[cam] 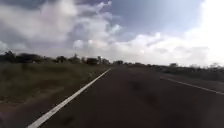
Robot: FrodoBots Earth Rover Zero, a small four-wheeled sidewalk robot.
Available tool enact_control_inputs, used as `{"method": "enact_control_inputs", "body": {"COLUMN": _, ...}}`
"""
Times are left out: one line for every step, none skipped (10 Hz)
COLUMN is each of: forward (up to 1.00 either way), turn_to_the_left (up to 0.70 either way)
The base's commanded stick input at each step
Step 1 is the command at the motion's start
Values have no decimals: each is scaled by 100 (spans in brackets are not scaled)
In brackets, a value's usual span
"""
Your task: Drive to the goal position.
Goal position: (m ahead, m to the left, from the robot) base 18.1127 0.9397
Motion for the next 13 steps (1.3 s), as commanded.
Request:
{"method": "enact_control_inputs", "body": {"forward": 100, "turn_to_the_left": 0}}
{"method": "enact_control_inputs", "body": {"forward": 100, "turn_to_the_left": 0}}
{"method": "enact_control_inputs", "body": {"forward": 100, "turn_to_the_left": 0}}
{"method": "enact_control_inputs", "body": {"forward": 100, "turn_to_the_left": 0}}
{"method": "enact_control_inputs", "body": {"forward": 100, "turn_to_the_left": 0}}
{"method": "enact_control_inputs", "body": {"forward": 100, "turn_to_the_left": 0}}
{"method": "enact_control_inputs", "body": {"forward": 100, "turn_to_the_left": 0}}
{"method": "enact_control_inputs", "body": {"forward": 100, "turn_to_the_left": 0}}
{"method": "enact_control_inputs", "body": {"forward": 100, "turn_to_the_left": 0}}
{"method": "enact_control_inputs", "body": {"forward": 100, "turn_to_the_left": 0}}
{"method": "enact_control_inputs", "body": {"forward": 100, "turn_to_the_left": -11}}
{"method": "enact_control_inputs", "body": {"forward": 100, "turn_to_the_left": -32}}
{"method": "enact_control_inputs", "body": {"forward": 100, "turn_to_the_left": -40}}
